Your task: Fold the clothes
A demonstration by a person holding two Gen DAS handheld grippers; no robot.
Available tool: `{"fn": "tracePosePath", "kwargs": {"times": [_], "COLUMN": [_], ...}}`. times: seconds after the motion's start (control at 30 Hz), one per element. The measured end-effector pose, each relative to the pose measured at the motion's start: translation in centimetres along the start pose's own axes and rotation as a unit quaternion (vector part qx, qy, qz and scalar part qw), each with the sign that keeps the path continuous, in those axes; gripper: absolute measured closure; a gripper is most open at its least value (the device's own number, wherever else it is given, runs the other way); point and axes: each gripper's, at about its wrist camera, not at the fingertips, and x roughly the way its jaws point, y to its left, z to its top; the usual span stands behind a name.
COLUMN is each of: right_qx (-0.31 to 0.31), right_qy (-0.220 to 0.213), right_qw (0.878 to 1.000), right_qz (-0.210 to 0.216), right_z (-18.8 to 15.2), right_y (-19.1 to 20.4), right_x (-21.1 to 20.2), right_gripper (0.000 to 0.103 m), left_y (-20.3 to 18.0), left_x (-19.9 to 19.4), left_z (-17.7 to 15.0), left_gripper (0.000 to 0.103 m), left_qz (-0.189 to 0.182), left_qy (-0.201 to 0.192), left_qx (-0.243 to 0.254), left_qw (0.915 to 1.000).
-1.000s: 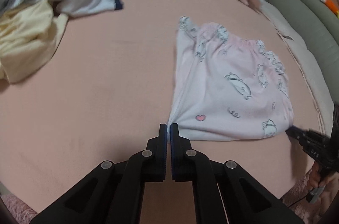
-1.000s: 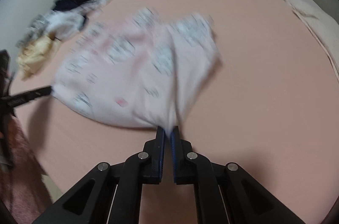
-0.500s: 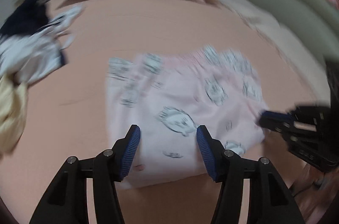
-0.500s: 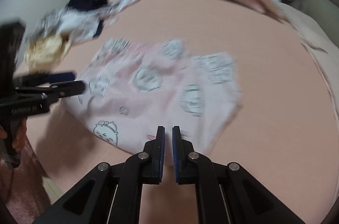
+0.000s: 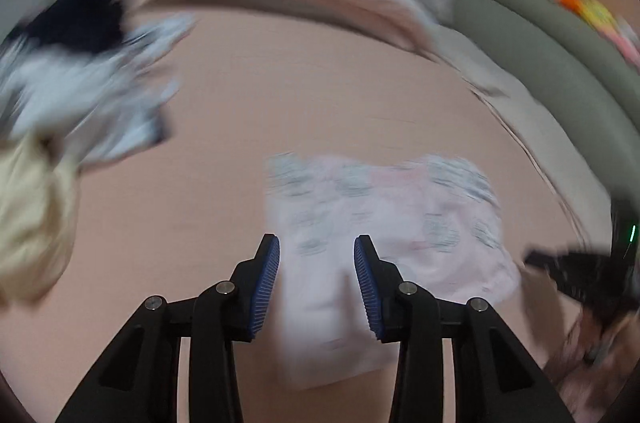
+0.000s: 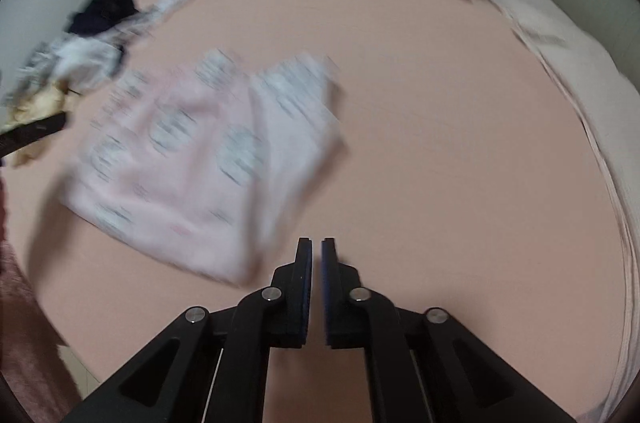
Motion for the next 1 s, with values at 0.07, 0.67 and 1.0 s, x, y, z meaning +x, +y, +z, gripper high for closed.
{"fn": "tracePosePath", "kwargs": {"times": [0.07,0.67,1.0], "right_qx": [-0.035,0.051,0.036], "right_qy": [-0.009,-0.004,0.011], "right_qw": [0.999,0.999,0.999], "right_qz": [0.023,0.013,0.019], "right_z": [1.6,-2.2,-4.5], "right_y": [2.5,-2.0,1.3], "right_x": [0.1,0.2,2.1], "right_gripper": [0.099,0.095,0.082], "left_y": [-2.8,4.9,1.7], "left_x": [2.3,-2.8,-1.6], "left_z": [0.1,-2.1,-6.9], "left_gripper": [0.068,0.066,0.071], "left_qz": [-0.016,0.070,0.060], "left_qy": [0.028,0.014,0.070], "left_qx": [0.051,-0.119,-0.105], "left_qw": [0.9982,0.9903,0.9902]}}
